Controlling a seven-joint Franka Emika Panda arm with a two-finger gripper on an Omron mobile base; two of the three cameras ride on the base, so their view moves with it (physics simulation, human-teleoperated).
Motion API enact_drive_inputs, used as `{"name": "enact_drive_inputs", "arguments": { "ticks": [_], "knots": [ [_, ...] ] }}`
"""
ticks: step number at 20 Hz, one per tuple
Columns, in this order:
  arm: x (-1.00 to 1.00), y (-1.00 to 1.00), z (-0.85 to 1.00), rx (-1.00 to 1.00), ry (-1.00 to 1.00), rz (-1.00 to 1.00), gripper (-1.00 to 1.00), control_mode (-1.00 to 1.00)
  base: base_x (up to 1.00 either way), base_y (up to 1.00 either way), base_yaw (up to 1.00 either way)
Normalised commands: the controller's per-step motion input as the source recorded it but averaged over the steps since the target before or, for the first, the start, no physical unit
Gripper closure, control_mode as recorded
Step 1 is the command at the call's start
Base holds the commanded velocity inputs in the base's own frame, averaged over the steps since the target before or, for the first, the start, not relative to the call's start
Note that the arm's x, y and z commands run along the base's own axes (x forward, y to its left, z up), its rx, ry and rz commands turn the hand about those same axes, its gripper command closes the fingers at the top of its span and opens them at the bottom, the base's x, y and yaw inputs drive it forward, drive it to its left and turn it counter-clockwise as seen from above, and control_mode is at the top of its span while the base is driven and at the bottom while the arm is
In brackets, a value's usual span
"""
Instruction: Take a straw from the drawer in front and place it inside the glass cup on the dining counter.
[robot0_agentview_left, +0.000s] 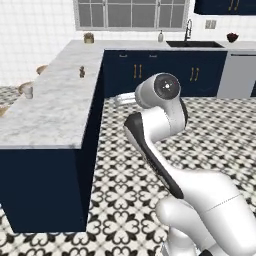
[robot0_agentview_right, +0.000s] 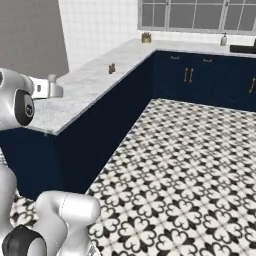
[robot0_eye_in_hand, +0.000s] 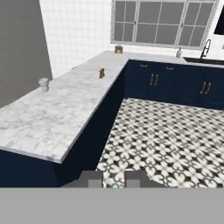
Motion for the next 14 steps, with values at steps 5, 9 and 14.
{"name": "enact_drive_inputs", "arguments": {
  "ticks": [5,9,14],
  "knots": [
    [0.00,0.00,0.00,0.00,0.00,0.00,1.00,1.00,0.00,1.00,-0.26],
    [0.00,0.00,0.00,0.00,0.00,0.00,1.00,1.00,0.00,1.00,-0.26],
    [0.00,0.00,0.00,0.00,0.00,0.00,1.00,1.00,0.00,1.00,-0.28]
  ]
}}
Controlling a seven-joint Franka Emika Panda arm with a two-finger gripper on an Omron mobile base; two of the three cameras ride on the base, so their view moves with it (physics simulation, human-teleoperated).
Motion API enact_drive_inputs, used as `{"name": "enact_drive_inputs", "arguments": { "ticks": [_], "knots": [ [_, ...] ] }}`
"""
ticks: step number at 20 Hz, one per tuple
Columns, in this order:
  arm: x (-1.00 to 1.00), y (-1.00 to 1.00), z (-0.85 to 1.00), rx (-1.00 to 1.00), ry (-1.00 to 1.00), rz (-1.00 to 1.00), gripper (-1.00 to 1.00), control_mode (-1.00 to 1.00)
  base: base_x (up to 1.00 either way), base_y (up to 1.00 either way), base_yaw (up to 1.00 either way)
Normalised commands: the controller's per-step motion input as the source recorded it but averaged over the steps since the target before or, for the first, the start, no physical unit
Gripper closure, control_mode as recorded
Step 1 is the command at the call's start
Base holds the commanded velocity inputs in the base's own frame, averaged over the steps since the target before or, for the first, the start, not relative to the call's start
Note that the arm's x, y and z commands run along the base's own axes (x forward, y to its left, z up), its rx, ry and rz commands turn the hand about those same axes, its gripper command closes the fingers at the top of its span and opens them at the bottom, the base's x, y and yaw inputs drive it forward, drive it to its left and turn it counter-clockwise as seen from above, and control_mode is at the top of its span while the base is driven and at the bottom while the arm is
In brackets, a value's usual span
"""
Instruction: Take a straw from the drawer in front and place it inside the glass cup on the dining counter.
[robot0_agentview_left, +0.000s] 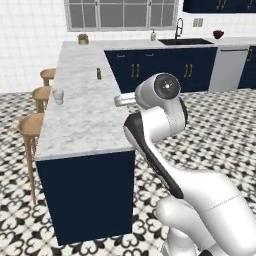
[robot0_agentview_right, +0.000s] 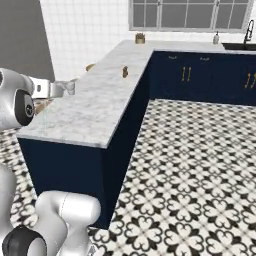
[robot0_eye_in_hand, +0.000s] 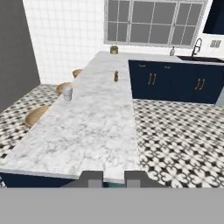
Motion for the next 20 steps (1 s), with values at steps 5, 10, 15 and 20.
{"name": "enact_drive_inputs", "arguments": {
  "ticks": [5,10,15,20],
  "knots": [
    [0.00,0.00,0.00,0.00,0.00,0.00,1.00,1.00,0.00,1.00,-0.31],
    [0.00,0.00,0.00,0.00,0.00,0.00,1.00,1.00,0.00,1.00,-0.36],
    [0.00,0.00,0.00,0.00,0.00,0.00,1.00,1.00,0.00,1.00,-0.38],
    [0.00,0.00,0.00,0.00,0.00,0.00,1.00,1.00,0.00,1.00,-0.45]
  ]
}}
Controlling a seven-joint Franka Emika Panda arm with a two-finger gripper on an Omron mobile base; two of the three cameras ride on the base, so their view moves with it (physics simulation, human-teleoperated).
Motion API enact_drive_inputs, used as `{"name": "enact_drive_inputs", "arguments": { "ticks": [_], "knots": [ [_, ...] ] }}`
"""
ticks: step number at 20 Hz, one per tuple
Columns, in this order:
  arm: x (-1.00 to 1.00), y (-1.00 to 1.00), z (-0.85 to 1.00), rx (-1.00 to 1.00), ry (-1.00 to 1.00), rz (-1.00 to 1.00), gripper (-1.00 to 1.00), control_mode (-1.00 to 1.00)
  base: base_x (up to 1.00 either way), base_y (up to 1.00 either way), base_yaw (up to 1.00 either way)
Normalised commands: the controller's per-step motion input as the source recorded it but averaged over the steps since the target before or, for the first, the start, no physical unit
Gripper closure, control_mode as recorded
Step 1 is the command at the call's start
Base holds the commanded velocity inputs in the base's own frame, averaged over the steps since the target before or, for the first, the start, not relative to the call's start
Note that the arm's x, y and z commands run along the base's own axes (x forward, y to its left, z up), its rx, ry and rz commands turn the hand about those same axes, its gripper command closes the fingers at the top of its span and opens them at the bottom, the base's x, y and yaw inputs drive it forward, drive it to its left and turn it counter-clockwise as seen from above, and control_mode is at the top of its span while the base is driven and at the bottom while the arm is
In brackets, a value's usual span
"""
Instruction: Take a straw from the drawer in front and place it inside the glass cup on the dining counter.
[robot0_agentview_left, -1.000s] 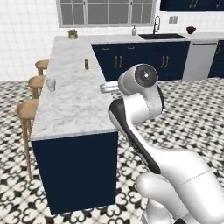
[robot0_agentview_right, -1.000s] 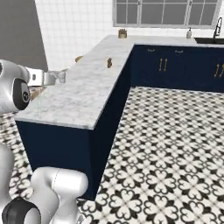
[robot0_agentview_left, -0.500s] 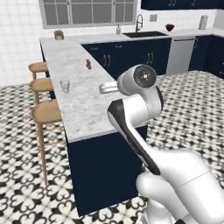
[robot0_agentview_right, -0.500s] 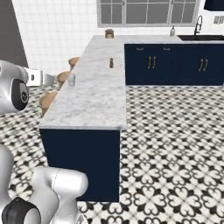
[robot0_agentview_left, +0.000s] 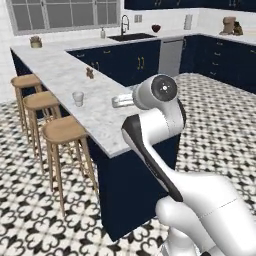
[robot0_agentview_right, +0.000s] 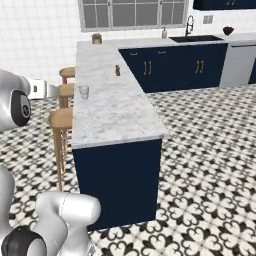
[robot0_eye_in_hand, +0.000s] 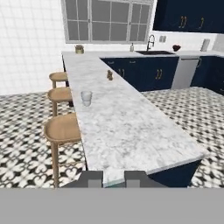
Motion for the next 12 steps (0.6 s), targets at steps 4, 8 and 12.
{"name": "enact_drive_inputs", "arguments": {
  "ticks": [4,8,12],
  "knots": [
    [0.00,0.00,0.00,0.00,0.00,0.00,1.00,1.00,0.01,1.00,-0.49],
    [0.00,0.00,0.00,0.00,0.00,0.00,1.00,1.00,0.04,1.00,-0.50],
    [0.00,0.00,0.00,0.00,0.00,0.00,1.00,1.00,0.04,1.00,-0.50]
  ]
}}
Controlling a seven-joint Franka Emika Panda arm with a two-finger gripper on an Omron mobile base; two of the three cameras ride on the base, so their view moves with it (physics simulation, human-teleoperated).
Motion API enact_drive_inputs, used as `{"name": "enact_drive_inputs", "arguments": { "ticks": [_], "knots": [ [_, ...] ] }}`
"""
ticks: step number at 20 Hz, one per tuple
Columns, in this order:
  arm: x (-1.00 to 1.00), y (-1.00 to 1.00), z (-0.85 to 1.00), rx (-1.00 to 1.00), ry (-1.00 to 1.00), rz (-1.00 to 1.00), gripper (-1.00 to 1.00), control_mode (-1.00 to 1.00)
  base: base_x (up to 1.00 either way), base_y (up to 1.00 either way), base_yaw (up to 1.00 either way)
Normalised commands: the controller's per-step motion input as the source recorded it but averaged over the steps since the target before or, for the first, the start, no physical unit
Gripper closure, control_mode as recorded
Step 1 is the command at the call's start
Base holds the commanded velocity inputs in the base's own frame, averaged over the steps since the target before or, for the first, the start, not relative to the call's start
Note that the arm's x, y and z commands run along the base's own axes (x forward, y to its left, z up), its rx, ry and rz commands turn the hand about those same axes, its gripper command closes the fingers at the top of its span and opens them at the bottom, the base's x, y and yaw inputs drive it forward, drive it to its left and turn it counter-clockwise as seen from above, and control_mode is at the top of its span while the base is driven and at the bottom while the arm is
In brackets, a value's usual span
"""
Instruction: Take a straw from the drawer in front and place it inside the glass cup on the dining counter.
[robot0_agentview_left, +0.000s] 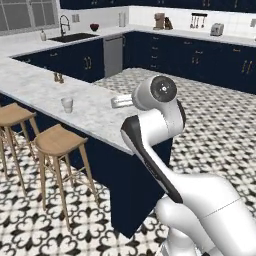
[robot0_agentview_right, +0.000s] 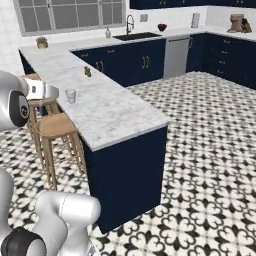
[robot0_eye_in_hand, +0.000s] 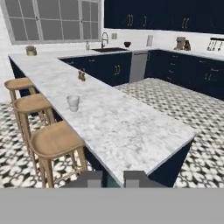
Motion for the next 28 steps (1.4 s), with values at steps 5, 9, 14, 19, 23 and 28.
{"name": "enact_drive_inputs", "arguments": {
  "ticks": [5,9,14,19,23,28],
  "knots": [
    [0.00,0.00,0.00,0.00,0.00,0.00,1.00,1.00,0.03,1.00,-0.49],
    [0.00,0.00,0.00,0.00,0.00,0.00,1.00,1.00,0.03,1.00,-0.47],
    [0.00,0.00,0.00,0.00,0.00,0.00,1.00,1.00,0.00,1.00,-0.47],
    [0.00,0.00,0.00,0.00,0.00,0.00,1.00,1.00,0.00,1.00,-0.46],
    [0.00,0.00,0.00,0.00,0.00,0.00,1.00,1.00,0.00,1.00,-0.45],
    [0.00,0.00,0.00,0.00,0.00,0.00,1.00,1.00,0.00,1.00,-0.44]
  ]
}}
